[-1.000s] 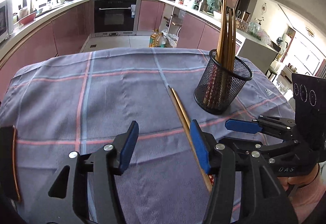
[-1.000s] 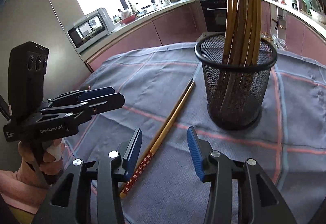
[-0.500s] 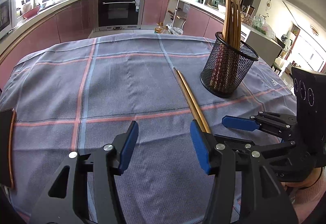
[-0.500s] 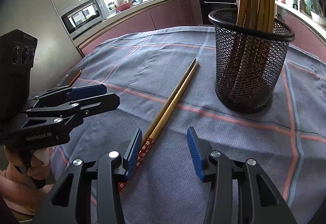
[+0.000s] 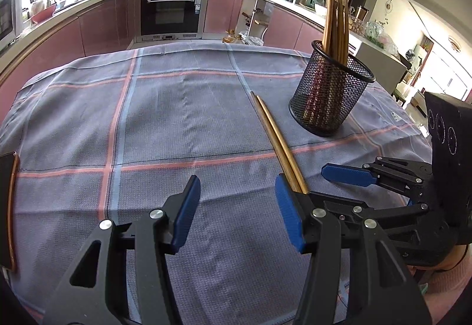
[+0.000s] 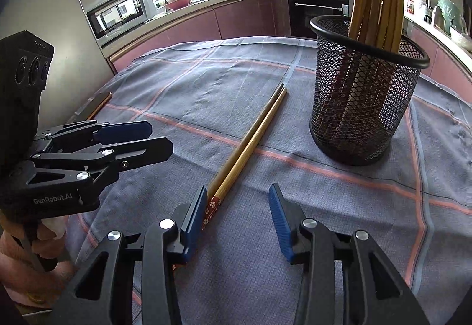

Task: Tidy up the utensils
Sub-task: 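Lower both tools to the last two chopsticks and close on one each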

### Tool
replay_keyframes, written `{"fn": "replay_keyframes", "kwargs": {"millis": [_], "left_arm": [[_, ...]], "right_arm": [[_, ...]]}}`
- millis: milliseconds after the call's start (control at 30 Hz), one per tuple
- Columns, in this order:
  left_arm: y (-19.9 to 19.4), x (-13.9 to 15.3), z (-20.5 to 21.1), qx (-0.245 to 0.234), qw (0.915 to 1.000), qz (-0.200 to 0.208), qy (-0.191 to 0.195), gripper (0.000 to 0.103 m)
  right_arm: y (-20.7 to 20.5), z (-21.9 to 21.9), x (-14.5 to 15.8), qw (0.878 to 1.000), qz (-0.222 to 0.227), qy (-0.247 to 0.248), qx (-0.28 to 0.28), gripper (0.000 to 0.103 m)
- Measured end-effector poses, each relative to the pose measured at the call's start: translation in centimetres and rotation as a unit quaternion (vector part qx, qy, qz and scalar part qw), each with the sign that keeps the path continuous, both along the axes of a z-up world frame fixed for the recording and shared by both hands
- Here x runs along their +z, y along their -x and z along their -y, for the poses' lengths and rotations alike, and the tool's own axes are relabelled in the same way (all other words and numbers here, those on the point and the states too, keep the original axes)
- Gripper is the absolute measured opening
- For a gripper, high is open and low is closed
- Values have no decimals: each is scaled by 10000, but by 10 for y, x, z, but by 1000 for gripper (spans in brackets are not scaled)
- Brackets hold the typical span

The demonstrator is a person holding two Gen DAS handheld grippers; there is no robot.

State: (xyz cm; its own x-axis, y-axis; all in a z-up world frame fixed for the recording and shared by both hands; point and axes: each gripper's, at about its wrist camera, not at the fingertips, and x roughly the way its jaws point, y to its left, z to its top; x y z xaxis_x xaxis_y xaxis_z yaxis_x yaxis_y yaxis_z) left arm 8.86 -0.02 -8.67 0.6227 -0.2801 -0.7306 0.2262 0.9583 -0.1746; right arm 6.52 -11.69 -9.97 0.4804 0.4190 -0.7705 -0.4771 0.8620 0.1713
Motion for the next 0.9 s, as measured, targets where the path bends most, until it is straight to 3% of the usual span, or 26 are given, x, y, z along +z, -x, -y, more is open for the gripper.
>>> {"fn": "replay_keyframes", "kwargs": {"millis": [267,667,900], "left_arm": [[1,-3,6,-138,9999,-19,-23,52],[9,-11,38,-799,9966,-78,-192,52],[9,-21,47,-864,9955,-200,-337,45]], "right_arm": [[1,8,0,9999,-73,-38,-65,37],[-4,21,1,9996,-201,-156,-124,34],[-5,26,2,9995,-228,-185,-121,34]]}}
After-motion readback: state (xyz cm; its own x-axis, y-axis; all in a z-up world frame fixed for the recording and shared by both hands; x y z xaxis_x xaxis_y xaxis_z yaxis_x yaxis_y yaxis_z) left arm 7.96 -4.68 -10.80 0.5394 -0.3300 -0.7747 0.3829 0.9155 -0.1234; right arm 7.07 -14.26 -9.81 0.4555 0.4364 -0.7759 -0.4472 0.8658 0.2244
